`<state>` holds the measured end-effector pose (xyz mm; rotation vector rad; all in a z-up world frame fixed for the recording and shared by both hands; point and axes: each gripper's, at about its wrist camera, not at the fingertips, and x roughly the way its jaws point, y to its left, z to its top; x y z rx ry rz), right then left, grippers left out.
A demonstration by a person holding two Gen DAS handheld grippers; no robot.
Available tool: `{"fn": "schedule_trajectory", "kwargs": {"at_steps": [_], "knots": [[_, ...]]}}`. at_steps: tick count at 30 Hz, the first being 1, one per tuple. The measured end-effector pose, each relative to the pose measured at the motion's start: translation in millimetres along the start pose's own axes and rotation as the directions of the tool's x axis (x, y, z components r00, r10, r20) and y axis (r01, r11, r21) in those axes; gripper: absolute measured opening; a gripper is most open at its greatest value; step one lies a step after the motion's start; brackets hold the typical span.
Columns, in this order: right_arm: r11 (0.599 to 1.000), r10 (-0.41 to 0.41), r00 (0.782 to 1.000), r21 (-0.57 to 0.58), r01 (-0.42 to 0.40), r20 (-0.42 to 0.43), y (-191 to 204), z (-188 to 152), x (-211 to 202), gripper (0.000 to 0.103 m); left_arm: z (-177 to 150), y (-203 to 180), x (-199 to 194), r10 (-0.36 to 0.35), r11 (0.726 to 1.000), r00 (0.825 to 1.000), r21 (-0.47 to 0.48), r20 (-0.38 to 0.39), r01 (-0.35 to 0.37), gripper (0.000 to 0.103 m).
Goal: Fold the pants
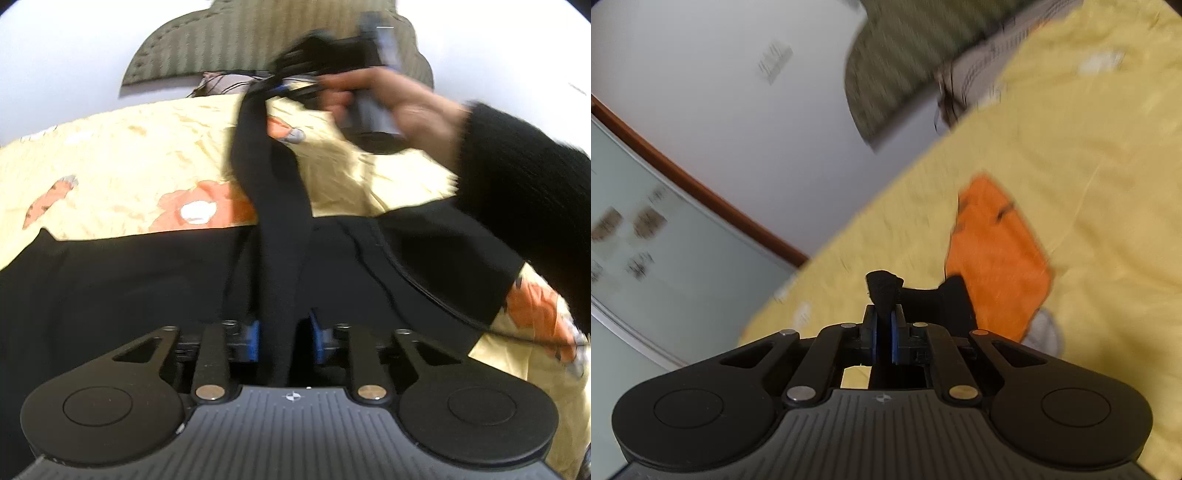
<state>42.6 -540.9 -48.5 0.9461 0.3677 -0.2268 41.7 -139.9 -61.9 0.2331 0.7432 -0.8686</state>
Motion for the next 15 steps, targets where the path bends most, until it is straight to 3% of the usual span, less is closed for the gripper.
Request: {"fn": "schedule_trajectory", "kwargs": {"at_steps": [4, 10, 15], "knots": [[1.0, 0.027, 0.994, 0.009, -0.028, 0.111, 7, 0, -71, 0.007, 2, 0, -7, 0.015, 1.0, 0.999, -0.005, 0.036, -0.015, 0.01], [0.999, 0.001, 0.955, 0.033, -0.012, 0.296, 5, -14, -185, 0.007, 2, -13, -15, 0.021, 0.998, 0.996, 0.057, 0.085, -0.026, 0.007], [0.994, -0.105, 0.912, 0.063, 0.087, 0.396, -10, -44, -260, 0.007, -2, -26, -28, -0.015, 0.99, 0.994, 0.142, 0.106, 0.0, 0.007]]}}
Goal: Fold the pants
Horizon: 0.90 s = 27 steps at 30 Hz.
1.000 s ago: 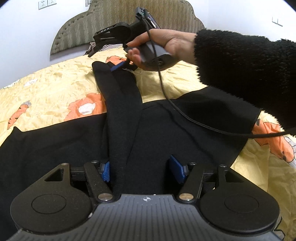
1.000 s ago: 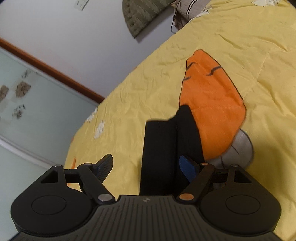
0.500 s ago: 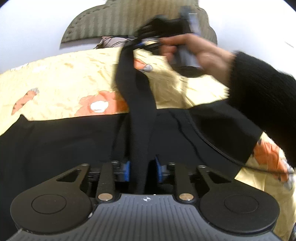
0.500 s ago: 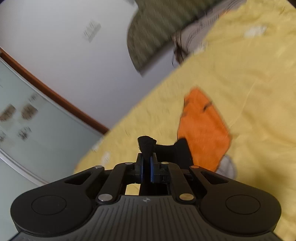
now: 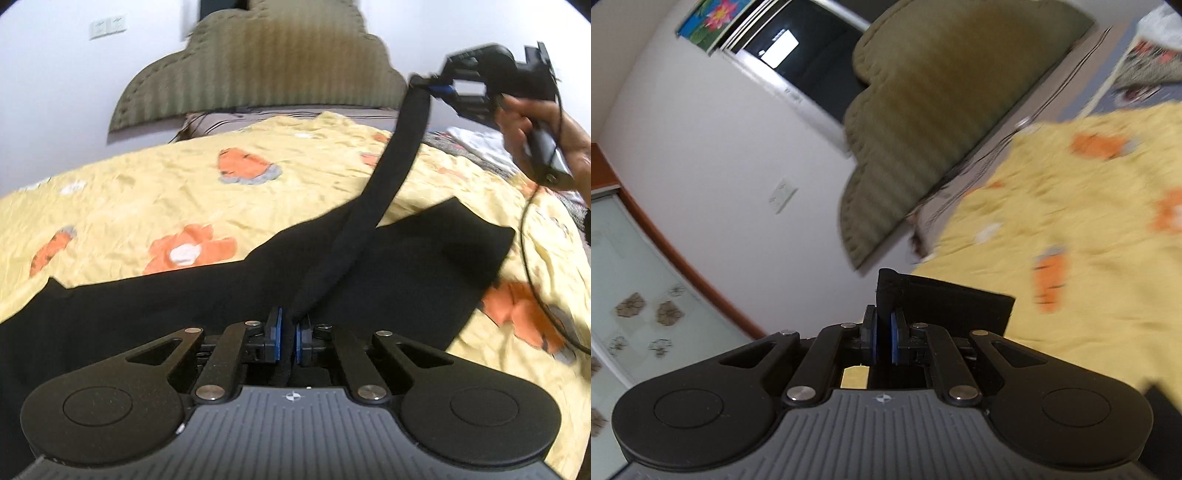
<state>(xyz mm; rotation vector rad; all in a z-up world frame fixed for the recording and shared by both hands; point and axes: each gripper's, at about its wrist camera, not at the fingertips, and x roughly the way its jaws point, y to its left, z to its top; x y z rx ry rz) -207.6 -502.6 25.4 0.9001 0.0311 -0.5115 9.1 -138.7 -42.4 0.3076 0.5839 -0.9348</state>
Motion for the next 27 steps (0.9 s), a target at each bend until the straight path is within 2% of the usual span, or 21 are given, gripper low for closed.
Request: {"fn": "schedule_trajectory", "kwargs": {"at_steps": [5, 11, 18, 27], "knots": [[0.991, -0.1, 0.995, 0.084, 0.099, 0.01, -48, -30, -48, 0.007, -11, -14, -1, -0.041, 0.998, 0.999, 0.054, -0.033, 0.043, 0.007], [0.957, -0.177, 0.984, 0.23, 0.175, -0.013, -102, -66, -81, 0.007, -21, -23, -2, -0.044, 0.992, 0.997, 0.115, -0.057, 0.05, 0.007], [0.932, -0.211, 0.978, 0.302, 0.201, -0.002, -122, -88, -111, 0.007, -25, -26, -8, -0.056, 0.987, 0.996, 0.144, -0.066, 0.065, 0.007], [0.921, -0.281, 0.96, 0.277, 0.273, -0.011, -133, -101, -122, 0.007, -33, -33, 1, -0.044, 0.982, 0.994, 0.176, -0.103, 0.062, 0.007]]}}
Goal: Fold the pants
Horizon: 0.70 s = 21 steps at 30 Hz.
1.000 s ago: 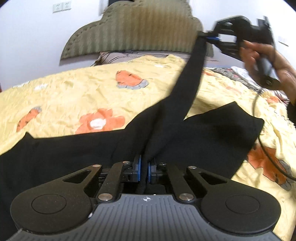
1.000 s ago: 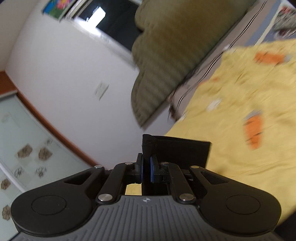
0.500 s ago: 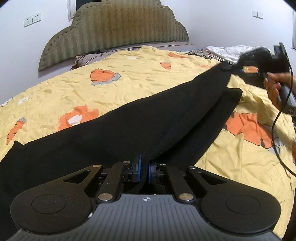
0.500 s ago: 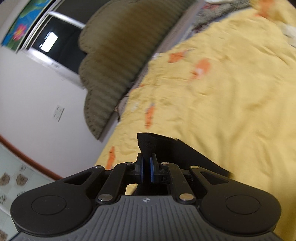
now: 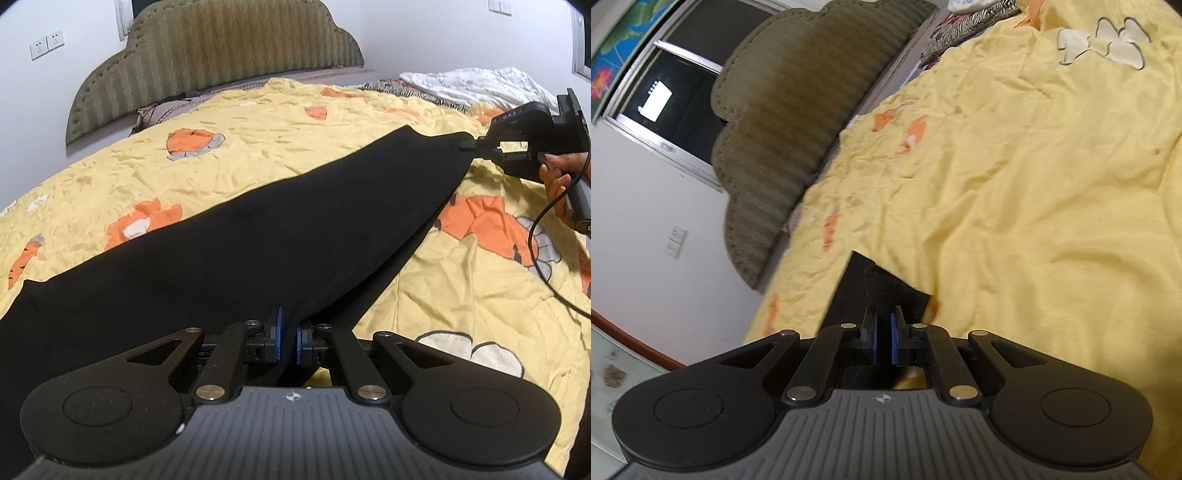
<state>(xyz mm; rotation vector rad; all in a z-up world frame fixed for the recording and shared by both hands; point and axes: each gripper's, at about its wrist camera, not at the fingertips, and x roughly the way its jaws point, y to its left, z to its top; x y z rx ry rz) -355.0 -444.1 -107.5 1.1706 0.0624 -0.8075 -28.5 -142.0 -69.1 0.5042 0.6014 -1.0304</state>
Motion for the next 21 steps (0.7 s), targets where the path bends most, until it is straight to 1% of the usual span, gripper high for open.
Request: {"fn": "schedule_trajectory", "kwargs": {"at_steps": [2, 3, 4, 5, 6, 7, 8, 9, 10, 11, 12, 13, 14, 15, 16, 17, 18, 19, 20, 21], "knots": [[1.0, -0.022, 0.999, -0.012, 0.021, -0.032, -3, 1, 6, 0.007, 0, 0, 1, -0.002, 1.0, 1.0, 0.004, -0.005, 0.002, 0.017], [0.999, -0.042, 0.998, -0.006, 0.042, -0.036, -4, 0, 8, 0.007, 1, -2, 0, 0.004, 1.0, 1.0, 0.01, -0.006, -0.004, 0.018], [0.999, -0.041, 0.998, 0.009, 0.041, -0.044, -7, 1, 9, 0.007, 1, -3, -2, 0.013, 1.0, 1.0, 0.017, -0.015, -0.013, 0.028], [0.999, -0.045, 0.998, 0.011, 0.046, -0.054, -7, 2, 9, 0.008, 2, -4, -5, 0.025, 0.999, 0.999, 0.024, -0.024, -0.024, 0.044], [0.999, -0.051, 0.997, 0.003, 0.051, -0.055, -6, 3, 6, 0.009, 2, -4, -10, 0.037, 0.999, 0.999, 0.029, -0.028, -0.036, 0.053], [0.997, -0.072, 0.997, -0.016, 0.072, -0.04, -2, 4, 0, 0.011, 2, -3, -17, 0.037, 0.999, 0.999, 0.034, -0.033, -0.036, 0.07], [0.993, -0.112, 0.994, -0.044, 0.111, -0.005, 4, 4, -7, 0.014, 2, -1, -24, 0.022, 0.999, 0.999, 0.034, -0.026, -0.021, 0.078], [0.98, -0.171, 0.983, -0.091, 0.176, 0.061, 14, 3, -15, 0.014, 1, 4, -34, -0.003, 1.0, 1.0, 0.028, -0.003, 0.003, 0.079], [0.958, -0.22, 0.967, -0.158, 0.239, 0.132, 26, 3, -21, 0.014, 2, 9, -41, -0.021, 1.0, 1.0, 0.019, 0.011, 0.021, 0.079], [0.927, -0.236, 0.952, -0.249, 0.282, 0.197, 43, 0, -24, 0.014, 4, 16, -45, -0.031, 1.0, 0.999, 0.001, 0.017, 0.031, 0.079], [0.895, -0.22, 0.947, -0.336, 0.292, 0.236, 60, -4, -24, 0.014, 8, 24, -48, -0.034, 0.999, 0.999, -0.024, 0.02, 0.034, 0.079], [0.861, -0.178, 0.955, -0.433, 0.267, 0.236, 80, -10, -21, 0.014, 13, 35, -48, -0.03, 0.998, 0.999, -0.06, 0.025, 0.031, 0.079], [0.824, -0.132, 0.974, -0.526, 0.212, 0.185, 98, -18, -14, 0.014, 18, 44, -46, -0.019, 0.995, 0.999, -0.094, 0.029, 0.022, 0.079], [0.774, -0.102, 0.991, -0.619, 0.134, 0.087, 117, -29, 0, 0.014, 22, 54, -41, 0.007, 0.991, 1.0, -0.133, 0.022, -0.004, 0.078], [0.714, -0.093, 0.995, -0.7, 0.037, -0.043, 136, -44, 18, 0.014, 29, 64, -32, 0.042, 0.985, 0.999, -0.166, -0.006, -0.043, 0.077], [0.663, -0.082, 0.984, -0.746, -0.063, -0.155, 151, -62, 36, 0.014, 34, 71, -23, 0.067, 0.981, 0.997, -0.181, -0.035, -0.073, 0.077], [0.618, -0.081, 0.967, -0.773, -0.14, -0.241, 164, -81, 52, 0.014, 37, 78, -13, 0.093, 0.976, 0.994, -0.191, -0.057, -0.102, 0.076], [0.565, -0.103, 0.943, -0.799, -0.207, -0.317, 175, -101, 69, 0.014, 40, 86, -3, 0.115, 0.971, 0.99, -0.201, -0.077, -0.128, 0.074], [0.522, -0.129, 0.926, -0.819, -0.241, -0.354, 184, -117, 84, 0.014, 41, 94, 8, 0.134, 0.965, 0.986, -0.214, -0.101, -0.153, 0.074], [0.484, -0.166, 0.913, -0.837, -0.255, -0.374, 190, -129, 102, 0.014, 42, 103, 18, 0.15, 0.958, 0.981, -0.227, -0.121, -0.174, 0.074]]}}
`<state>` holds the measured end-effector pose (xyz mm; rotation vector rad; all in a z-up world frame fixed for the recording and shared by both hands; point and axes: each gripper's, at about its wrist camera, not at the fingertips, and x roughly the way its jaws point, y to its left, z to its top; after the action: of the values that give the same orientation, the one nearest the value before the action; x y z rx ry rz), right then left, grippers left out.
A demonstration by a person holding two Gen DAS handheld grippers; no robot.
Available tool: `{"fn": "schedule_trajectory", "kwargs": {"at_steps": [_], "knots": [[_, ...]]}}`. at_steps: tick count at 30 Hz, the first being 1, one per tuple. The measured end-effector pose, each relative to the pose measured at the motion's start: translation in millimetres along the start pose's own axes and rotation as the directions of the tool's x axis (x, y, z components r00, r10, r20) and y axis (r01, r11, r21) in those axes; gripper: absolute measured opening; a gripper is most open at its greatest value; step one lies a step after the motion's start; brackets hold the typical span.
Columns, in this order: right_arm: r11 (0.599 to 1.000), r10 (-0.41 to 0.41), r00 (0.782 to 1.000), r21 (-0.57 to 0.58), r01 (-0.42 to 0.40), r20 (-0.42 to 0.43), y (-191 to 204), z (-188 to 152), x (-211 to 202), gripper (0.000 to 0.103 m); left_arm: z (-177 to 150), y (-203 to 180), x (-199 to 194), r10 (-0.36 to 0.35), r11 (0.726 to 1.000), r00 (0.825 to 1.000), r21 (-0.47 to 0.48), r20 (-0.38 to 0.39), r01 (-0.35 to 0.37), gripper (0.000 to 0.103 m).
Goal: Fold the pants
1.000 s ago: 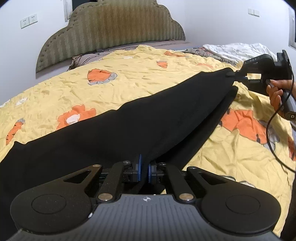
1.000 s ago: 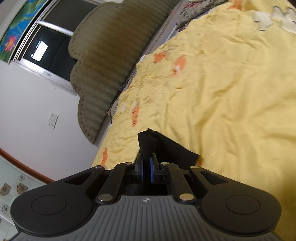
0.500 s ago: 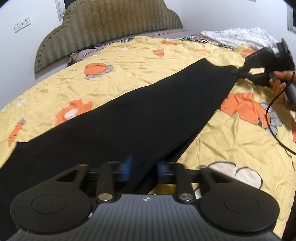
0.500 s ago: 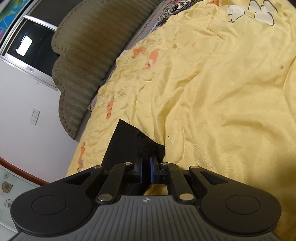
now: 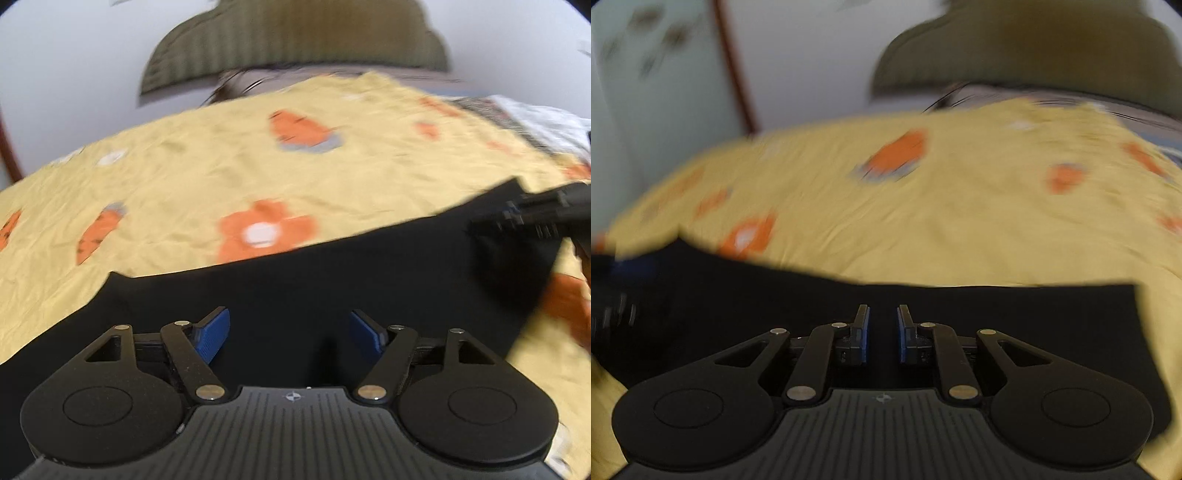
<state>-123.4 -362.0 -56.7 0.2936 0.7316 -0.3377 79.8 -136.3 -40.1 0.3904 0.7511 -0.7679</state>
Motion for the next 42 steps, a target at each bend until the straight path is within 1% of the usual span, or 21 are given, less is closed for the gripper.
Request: {"fn": "schedule_trajectory", "kwargs": {"at_steps": [2, 4, 6, 7, 8, 10, 12, 14, 17, 18, 21, 23, 26, 29, 31, 32, 34, 36, 37, 40, 42], "knots": [[1.0, -0.015, 0.999, -0.024, 0.014, -0.037, 1, 8, 30, 0.013, 5, 15, 25, 0.038, 0.999, 0.998, -0.035, -0.04, -0.039, 0.074], [0.999, -0.034, 0.999, -0.008, 0.034, -0.014, -8, 22, 46, 0.014, 9, 31, 46, 0.051, 0.996, 0.998, -0.074, -0.037, -0.054, 0.077], [0.994, -0.106, 0.994, 0.027, 0.106, -0.003, -20, 33, 53, 0.014, 16, 40, 48, 0.078, 0.991, 0.997, -0.108, -0.016, -0.079, 0.075], [0.993, -0.112, 0.994, 0.042, 0.112, -0.005, -26, 33, 49, 0.014, 20, 40, 44, 0.081, 0.989, 0.996, -0.123, -0.019, -0.083, 0.066], [0.995, -0.083, 0.997, 0.049, 0.083, 0.006, -28, 31, 40, 0.014, 20, 38, 36, 0.077, 0.989, 0.997, -0.129, -0.004, -0.077, 0.067], [0.998, -0.048, 0.999, 0.036, 0.047, 0.025, -31, 19, 13, 0.014, 18, 26, 19, 0.029, 0.992, 0.999, -0.12, 0.022, -0.026, 0.068], [0.997, -0.076, 0.997, 0.016, 0.075, 0.02, -38, 2, -13, 0.014, 13, 6, 9, -0.033, 0.996, 0.999, -0.087, 0.02, 0.035, 0.069], [0.991, -0.128, 0.992, 0.032, 0.128, -0.001, -55, -11, -28, 0.015, 10, -15, 8, -0.084, 0.995, 0.996, -0.051, 0.007, 0.084, 0.07], [0.965, -0.256, 0.966, 0.055, 0.258, -0.044, -92, -18, -25, 0.015, 8, -46, 24, -0.145, 0.989, 0.989, -0.009, -0.035, 0.145, 0.071], [0.963, -0.259, 0.965, 0.067, 0.261, -0.04, -104, -17, -21, 0.015, 9, -54, 33, -0.141, 0.99, 0.989, 0.003, -0.048, 0.141, 0.071], [0.961, -0.185, 0.983, 0.215, 0.176, 0.022, -145, -8, -14, 0.015, 15, -71, 44, -0.063, 0.997, 0.998, 0.034, -0.029, 0.064, 0.071], [0.944, -0.189, 0.982, 0.281, 0.175, 0.025, -157, -2, -18, 0.015, 20, -76, 38, -0.085, 0.996, 0.996, 0.022, -0.024, 0.086, 0.072], [0.958, -0.242, 0.97, 0.167, 0.233, 0.036, -142, -6, -37, 0.017, 22, -87, 32, -0.138, 0.99, 0.99, 0.023, -0.005, 0.139, 0.08], [0.963, -0.247, 0.969, 0.101, 0.248, -0.022, -138, -19, -28, 0.022, 22, -102, 49, -0.115, 0.991, 0.993, 0.059, -0.033, 0.117, 0.08], [0.965, -0.233, 0.972, 0.13, 0.227, 0.033, -149, -23, -26, 0.023, 24, -107, 63, -0.1, 0.993, 0.995, 0.059, -0.023, 0.101, 0.081], [0.955, -0.232, 0.971, 0.201, 0.218, 0.049, -159, -22, -29, 0.023, 26, -109, 63, -0.084, 0.995, 0.996, 0.055, -0.009, 0.085, 0.079], [0.909, -0.298, 0.948, 0.335, 0.248, 0.108, -169, -25, -52, 0.025, 32, -109, 59, -0.069, 0.997, 0.998, 0.034, -0.01, 0.069, 0.078], [0.881, -0.363, 0.917, 0.383, 0.28, 0.167, -171, -34, -81, 0.027, 34, -110, 47, -0.106, 0.994, 0.994, 0.008, 0.016, 0.105, 0.08], [0.872, -0.372, 0.908, 0.407, 0.271, 0.192, -171, -42, -96, 0.031, 34, -112, 42, -0.128, 0.992, 0.991, 0.005, 0.023, 0.128, 0.082], [0.845, -0.305, 0.924, 0.513, 0.152, 0.229, -172, -77, -126, 0.071, 35, -128, 45, -0.174, 0.984, 0.985, 0.036, -0.009, 0.174, 0.083], [0.816, -0.224, 0.943, 0.577, 0.042, 0.248, -171, -101, -134, 0.071, 34, -142, 56, -0.165, 0.983, 0.986, 0.074, -0.034, 0.167, 0.083]]}}
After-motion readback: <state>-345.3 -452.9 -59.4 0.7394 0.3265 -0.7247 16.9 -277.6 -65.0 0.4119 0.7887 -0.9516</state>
